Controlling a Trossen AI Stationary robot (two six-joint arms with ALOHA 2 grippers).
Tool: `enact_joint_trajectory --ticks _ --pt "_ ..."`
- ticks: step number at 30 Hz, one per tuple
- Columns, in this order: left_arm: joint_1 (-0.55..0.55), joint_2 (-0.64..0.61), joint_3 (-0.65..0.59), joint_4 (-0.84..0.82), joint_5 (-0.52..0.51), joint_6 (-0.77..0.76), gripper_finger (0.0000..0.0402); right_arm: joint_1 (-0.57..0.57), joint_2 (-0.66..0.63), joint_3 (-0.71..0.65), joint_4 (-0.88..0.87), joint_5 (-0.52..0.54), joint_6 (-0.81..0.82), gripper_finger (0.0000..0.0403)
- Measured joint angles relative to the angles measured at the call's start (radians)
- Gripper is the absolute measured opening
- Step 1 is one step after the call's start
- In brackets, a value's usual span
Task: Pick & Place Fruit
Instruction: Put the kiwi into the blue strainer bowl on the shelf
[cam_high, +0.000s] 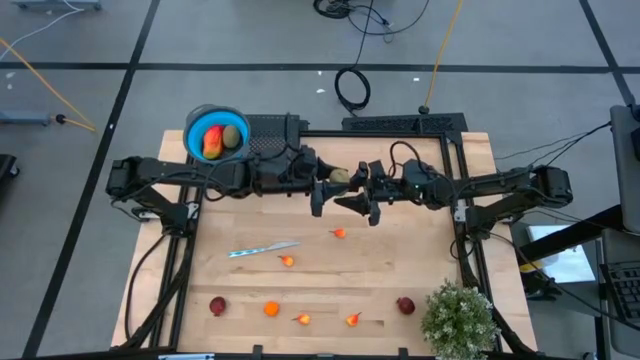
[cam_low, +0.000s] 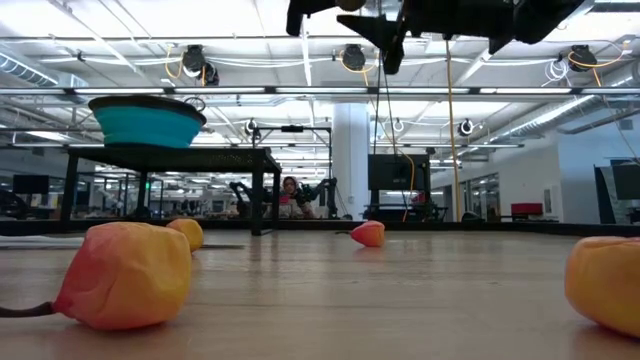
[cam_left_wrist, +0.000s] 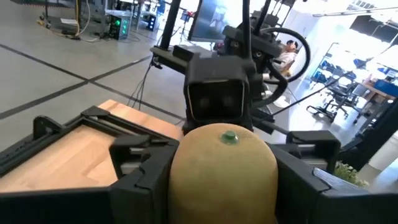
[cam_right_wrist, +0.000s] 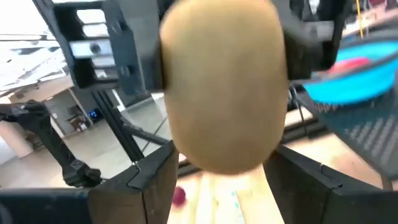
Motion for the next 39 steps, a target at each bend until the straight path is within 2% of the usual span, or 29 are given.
enact_joint_trajectory --ticks 5,14,18,25,31,39 --pt "0.022 0.0 0.0 0.001 0.001 0.0 0.0177 -0.002 0.0 0.0 -0.064 0.004 0.009 0.0223" --pt "0.046 -0.041 0.0 0.005 0.001 -0.001 0.0195 -0.008 -0.026 -0.001 -0.236 0.008 -0.082 0.0216" --pt "0.045 -0.068 0.0 0.001 0.002 -0.008 0.0186 -0.03 -0.069 -0.001 -0.322 0.008 -0.108 0.0183" --pt "0.044 -0.11 0.0 -0.016 0.026 -0.027 0.0186 -0.075 -0.177 -0.001 -0.443 0.004 -0.189 0.0088" --pt "0.033 -0.113 0.0 -0.017 0.03 -0.034 0.0188 -0.12 -0.286 -0.001 -0.566 -0.067 -0.251 0.001" --pt "0.019 -0.114 0.0 -0.027 0.029 -0.037 0.0187 -0.155 -0.447 -0.001 -0.737 -0.082 -0.308 0.0006"
